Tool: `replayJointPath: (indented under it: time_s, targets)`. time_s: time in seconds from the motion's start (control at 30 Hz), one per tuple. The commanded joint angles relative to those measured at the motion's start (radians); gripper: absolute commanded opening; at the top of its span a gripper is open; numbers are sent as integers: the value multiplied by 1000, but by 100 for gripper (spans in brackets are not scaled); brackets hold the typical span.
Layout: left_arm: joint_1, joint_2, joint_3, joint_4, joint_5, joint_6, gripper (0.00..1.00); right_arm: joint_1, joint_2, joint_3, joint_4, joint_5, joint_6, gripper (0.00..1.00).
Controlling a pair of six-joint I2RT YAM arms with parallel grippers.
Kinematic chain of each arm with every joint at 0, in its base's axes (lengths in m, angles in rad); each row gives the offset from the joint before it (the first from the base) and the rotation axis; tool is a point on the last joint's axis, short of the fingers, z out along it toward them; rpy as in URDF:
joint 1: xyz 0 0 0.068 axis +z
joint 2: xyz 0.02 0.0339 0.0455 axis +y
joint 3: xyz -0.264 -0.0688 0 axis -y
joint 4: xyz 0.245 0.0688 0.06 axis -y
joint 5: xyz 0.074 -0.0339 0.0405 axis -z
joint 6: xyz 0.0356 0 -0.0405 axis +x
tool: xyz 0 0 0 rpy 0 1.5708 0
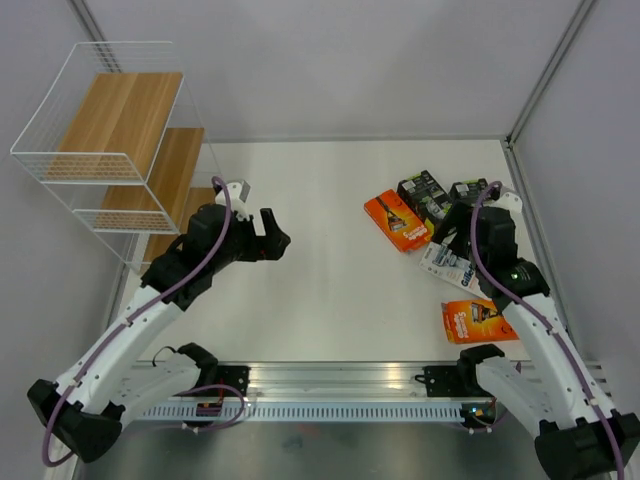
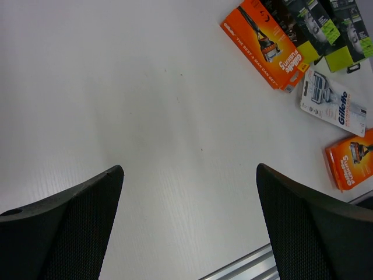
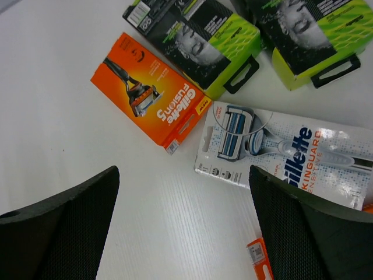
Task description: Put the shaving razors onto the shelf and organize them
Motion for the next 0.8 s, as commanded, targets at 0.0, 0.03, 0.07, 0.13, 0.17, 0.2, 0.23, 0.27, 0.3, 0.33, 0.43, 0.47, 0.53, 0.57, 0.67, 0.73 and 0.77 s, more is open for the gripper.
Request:
replayJointPath:
  time_s: [0.0,0.03,0.07,0.13,0.17,0.2,0.23,0.27,0.3,0.33,0.43,0.47,0.53,0.57,0.67,0.73,0.77]
  targets:
    - [0,-44,10,-2,-38,16,100,-2,72,23,4,-56,15,98]
    - [0,-58,6,3,-34,17,100,-2,87,18,13,-67,23,98]
    - [0,-67,5,5,-21,22,100,-2,93,9,23,-77,29,98]
    - [0,-90,2,3,-21,28,100,-2,110,4,43,-78,41,98]
    - [0,-97,0,3,-23,30,100,-2,118,3,46,-72,46,98]
    - [0,-104,-1,3,-18,30,100,-2,129,4,44,-58,50,98]
    - [-2,-110,-3,3,-12,27,99,-2,153,6,43,-61,44,98]
    - [0,-123,-4,3,-6,22,100,-2,167,9,41,-66,35,98]
    - [-2,-132,-10,5,6,2,100,-2,181,10,41,-70,32,98]
    - [0,-136,-15,5,11,-10,100,-1,207,9,43,-69,32,98]
    - [0,-155,-41,9,34,-47,100,-2,267,-19,79,-51,56,98]
    - [0,-155,-58,14,36,-52,100,-2,282,-33,92,-58,75,98]
    - [0,-146,-72,12,42,-64,100,-2,319,-54,157,-100,99,98]
    - [0,-143,-81,14,51,-72,100,-4,325,-80,183,-107,112,98]
    - [-2,-121,-86,15,92,-104,100,-5,340,-126,308,-103,158,98]
    - [0,-112,-86,15,95,-116,99,-13,376,-131,340,-90,173,98]
    - [0,-112,-90,15,91,-124,99,-27,389,-128,357,-94,184,98]
